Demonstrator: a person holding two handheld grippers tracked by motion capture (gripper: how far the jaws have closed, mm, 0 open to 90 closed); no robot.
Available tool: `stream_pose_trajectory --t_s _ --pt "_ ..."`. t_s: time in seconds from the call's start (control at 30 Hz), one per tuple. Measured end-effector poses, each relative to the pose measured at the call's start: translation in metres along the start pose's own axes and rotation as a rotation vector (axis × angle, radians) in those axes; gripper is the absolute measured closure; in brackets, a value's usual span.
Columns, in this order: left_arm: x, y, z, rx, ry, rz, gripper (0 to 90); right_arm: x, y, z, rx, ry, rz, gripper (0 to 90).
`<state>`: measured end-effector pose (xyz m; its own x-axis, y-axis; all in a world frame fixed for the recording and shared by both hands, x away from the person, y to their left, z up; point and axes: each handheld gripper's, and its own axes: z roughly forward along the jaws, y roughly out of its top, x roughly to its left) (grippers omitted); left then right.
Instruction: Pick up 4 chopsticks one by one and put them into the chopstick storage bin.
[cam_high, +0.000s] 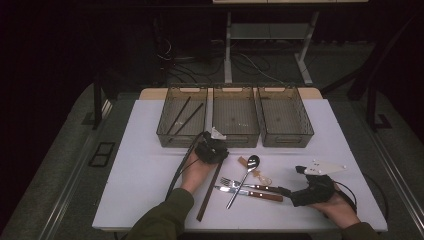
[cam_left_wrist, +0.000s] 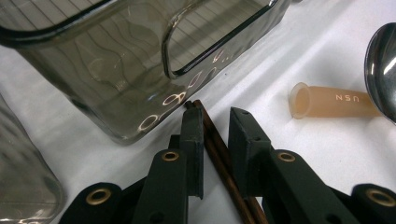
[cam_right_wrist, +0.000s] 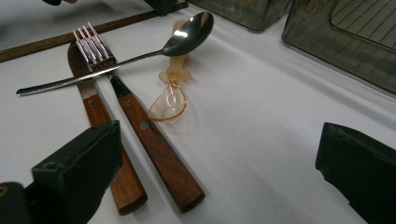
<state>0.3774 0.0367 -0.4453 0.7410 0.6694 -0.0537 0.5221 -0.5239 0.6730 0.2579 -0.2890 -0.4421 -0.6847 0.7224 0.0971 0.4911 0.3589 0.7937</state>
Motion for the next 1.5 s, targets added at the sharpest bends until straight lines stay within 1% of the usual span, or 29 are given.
stream_pose_trajectory --t_s 0.2,0.23,0.57,0.73,0.77,0.83,0.87,0.9,0.93,1.0,1.03,1.1,1.17,1.23,1.4,1.5 --pt "0.0 0.0 0.0 -0.002 -0.009 0.003 76.8 0.0 0.0 0.0 0.001 0.001 0.0 0.8" --pt "0.0 0.001 0.001 -0.002 -0.01 0.013 77.2 0.0 0.0 0.0 0.001 0.0 0.0 0.8" --pt "-0.002 0.002 0.002 0.003 -0.019 0.035 80.3 0.0 0.0 0.0 0.0 0.001 0.0 0.8" --pt "-0.002 0.002 0.002 0.0 -0.022 0.031 80.3 0.0 0.0 0.0 0.0 0.0 0.0 0.8" --pt "-0.002 0.001 0.002 -0.003 -0.025 0.021 80.2 0.0 0.0 0.0 -0.001 0.0 0.001 0.8" --pt "-0.001 0.001 0.002 -0.004 -0.03 0.019 79.6 0.0 0.0 0.0 -0.004 0.001 -0.003 0.8" --pt "0.0 0.001 0.001 -0.009 -0.044 0.003 78.7 0.0 0.0 0.0 -0.003 0.001 -0.005 0.8" --pt "0.0 0.001 0.001 -0.011 -0.053 -0.002 75.4 0.0 0.0 0.0 -0.005 0.001 -0.004 0.8" --pt "0.001 0.001 -0.001 -0.011 -0.061 0.001 73.1 0.0 0.0 -0.001 -0.004 0.002 -0.004 0.8" --pt "0.002 0.001 -0.005 -0.024 -0.076 -0.008 69.5 0.0 0.0 -0.001 -0.005 0.002 -0.004 0.8" --pt "0.002 0.001 -0.005 -0.024 -0.076 -0.008 67.4 0.0 0.0 -0.001 -0.005 0.002 -0.004 0.8" --pt "0.003 0.0 -0.015 -0.043 -0.082 -0.005 64.5 0.0 0.0 -0.001 -0.006 0.002 -0.003 0.8" --pt "0.004 -0.002 -0.024 -0.053 -0.096 -0.006 60.9 0.0 0.0 -0.001 -0.007 0.002 -0.002 0.8" --pt "0.005 -0.005 -0.033 -0.061 -0.11 0.002 57.2 0.0 0.0 -0.001 -0.005 0.002 -0.001 0.8" --pt "0.01 -0.016 -0.052 -0.094 -0.108 0.013 49.8 0.0 0.0 -0.001 -0.006 0.002 -0.002 0.8" --pt "0.013 -0.024 -0.06 -0.115 -0.119 0.012 46.5 -0.001 0.0 -0.001 -0.003 0.0 -0.001 0.8"
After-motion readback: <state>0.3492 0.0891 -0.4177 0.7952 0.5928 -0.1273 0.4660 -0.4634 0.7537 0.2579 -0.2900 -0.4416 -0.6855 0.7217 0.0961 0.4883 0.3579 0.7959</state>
